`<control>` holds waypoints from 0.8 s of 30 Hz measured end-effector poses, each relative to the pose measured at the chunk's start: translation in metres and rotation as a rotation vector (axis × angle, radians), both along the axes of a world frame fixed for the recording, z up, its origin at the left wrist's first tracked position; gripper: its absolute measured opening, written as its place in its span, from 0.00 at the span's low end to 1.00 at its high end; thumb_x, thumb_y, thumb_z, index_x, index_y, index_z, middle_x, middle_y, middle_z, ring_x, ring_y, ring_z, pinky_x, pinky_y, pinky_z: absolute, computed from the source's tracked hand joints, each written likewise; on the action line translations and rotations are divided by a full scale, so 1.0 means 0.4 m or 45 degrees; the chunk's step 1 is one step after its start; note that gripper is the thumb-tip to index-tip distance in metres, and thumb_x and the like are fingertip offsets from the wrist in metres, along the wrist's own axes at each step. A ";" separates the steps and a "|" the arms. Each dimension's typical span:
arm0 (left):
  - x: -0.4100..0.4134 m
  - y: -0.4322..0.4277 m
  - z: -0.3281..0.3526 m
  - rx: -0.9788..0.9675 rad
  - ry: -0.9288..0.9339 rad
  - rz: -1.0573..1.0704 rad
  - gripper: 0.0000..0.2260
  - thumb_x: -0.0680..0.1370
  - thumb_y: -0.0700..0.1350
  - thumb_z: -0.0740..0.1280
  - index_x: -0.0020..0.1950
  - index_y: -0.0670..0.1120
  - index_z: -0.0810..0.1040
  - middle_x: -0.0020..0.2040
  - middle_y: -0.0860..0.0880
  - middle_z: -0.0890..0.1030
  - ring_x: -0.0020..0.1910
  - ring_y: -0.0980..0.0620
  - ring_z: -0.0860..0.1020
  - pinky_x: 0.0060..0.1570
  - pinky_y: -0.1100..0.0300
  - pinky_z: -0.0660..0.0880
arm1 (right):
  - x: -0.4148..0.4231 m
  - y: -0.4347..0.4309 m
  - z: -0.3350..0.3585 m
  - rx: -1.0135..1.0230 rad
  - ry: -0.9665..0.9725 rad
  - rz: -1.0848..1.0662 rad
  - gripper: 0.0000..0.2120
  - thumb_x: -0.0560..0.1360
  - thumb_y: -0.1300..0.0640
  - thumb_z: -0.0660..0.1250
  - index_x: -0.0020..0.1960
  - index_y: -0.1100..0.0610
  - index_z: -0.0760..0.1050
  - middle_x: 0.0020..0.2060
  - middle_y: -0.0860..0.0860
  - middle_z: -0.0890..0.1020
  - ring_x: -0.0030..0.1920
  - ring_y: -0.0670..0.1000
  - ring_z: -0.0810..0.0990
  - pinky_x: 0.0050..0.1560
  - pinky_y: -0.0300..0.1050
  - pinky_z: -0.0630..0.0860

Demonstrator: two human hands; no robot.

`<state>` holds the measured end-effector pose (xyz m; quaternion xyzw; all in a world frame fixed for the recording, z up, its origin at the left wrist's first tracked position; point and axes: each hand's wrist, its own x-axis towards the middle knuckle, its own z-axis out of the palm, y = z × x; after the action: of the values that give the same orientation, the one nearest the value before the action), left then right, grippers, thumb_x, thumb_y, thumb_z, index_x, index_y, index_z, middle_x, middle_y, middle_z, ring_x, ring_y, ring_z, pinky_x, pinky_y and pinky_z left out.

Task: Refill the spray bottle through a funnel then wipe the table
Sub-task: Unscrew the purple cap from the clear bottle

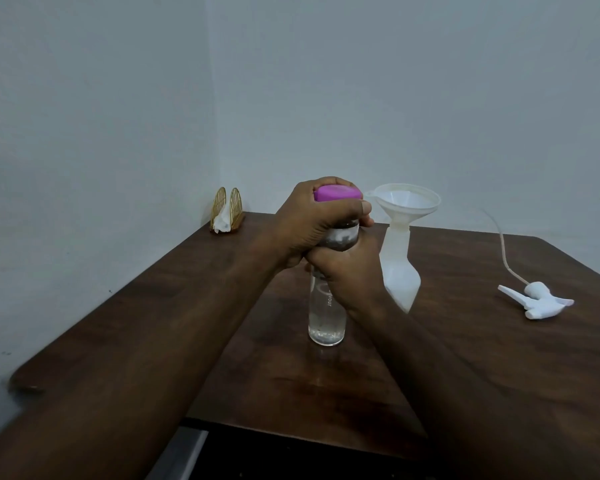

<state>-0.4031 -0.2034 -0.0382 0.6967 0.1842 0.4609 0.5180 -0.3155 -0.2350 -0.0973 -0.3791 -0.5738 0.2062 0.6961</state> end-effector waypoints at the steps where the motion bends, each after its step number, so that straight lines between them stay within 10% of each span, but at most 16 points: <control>1: 0.000 0.000 0.000 0.005 0.003 0.003 0.06 0.71 0.37 0.71 0.47 0.38 0.77 0.42 0.34 0.82 0.47 0.35 0.82 0.50 0.48 0.80 | 0.000 0.000 0.001 -0.002 0.005 0.002 0.13 0.64 0.68 0.71 0.47 0.59 0.76 0.35 0.56 0.81 0.36 0.55 0.84 0.36 0.46 0.81; 7: -0.015 0.009 0.017 0.129 0.111 -0.058 0.08 0.73 0.36 0.71 0.50 0.37 0.76 0.47 0.31 0.80 0.47 0.37 0.81 0.53 0.44 0.78 | 0.023 0.005 0.006 -0.125 -0.037 0.104 0.12 0.64 0.66 0.70 0.41 0.50 0.79 0.36 0.65 0.80 0.39 0.67 0.82 0.40 0.62 0.82; 12: -0.030 0.021 0.076 0.198 0.211 -0.153 0.11 0.70 0.34 0.71 0.51 0.38 0.78 0.50 0.38 0.82 0.54 0.38 0.80 0.57 0.48 0.77 | 0.040 0.007 0.004 -0.323 -0.014 0.280 0.09 0.64 0.65 0.69 0.42 0.69 0.76 0.34 0.62 0.80 0.35 0.57 0.83 0.41 0.55 0.81; 17: -0.006 0.025 0.104 0.054 0.276 -0.463 0.01 0.68 0.34 0.70 0.38 0.38 0.79 0.38 0.40 0.82 0.41 0.42 0.82 0.46 0.54 0.78 | 0.049 0.013 0.002 -0.411 0.069 0.493 0.14 0.58 0.59 0.73 0.41 0.64 0.78 0.35 0.61 0.82 0.37 0.59 0.83 0.45 0.53 0.79; 24: 0.015 0.033 0.099 -0.193 0.207 -0.560 0.12 0.68 0.45 0.73 0.28 0.41 0.76 0.28 0.45 0.76 0.28 0.47 0.75 0.39 0.56 0.75 | 0.057 0.011 0.004 -0.440 0.098 0.653 0.13 0.61 0.65 0.70 0.45 0.63 0.78 0.36 0.60 0.81 0.37 0.58 0.81 0.43 0.50 0.80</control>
<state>-0.3973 -0.1901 0.0014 0.7139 0.1033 0.2641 0.6403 -0.2925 -0.2307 -0.0955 -0.3265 -0.5805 0.4836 0.5679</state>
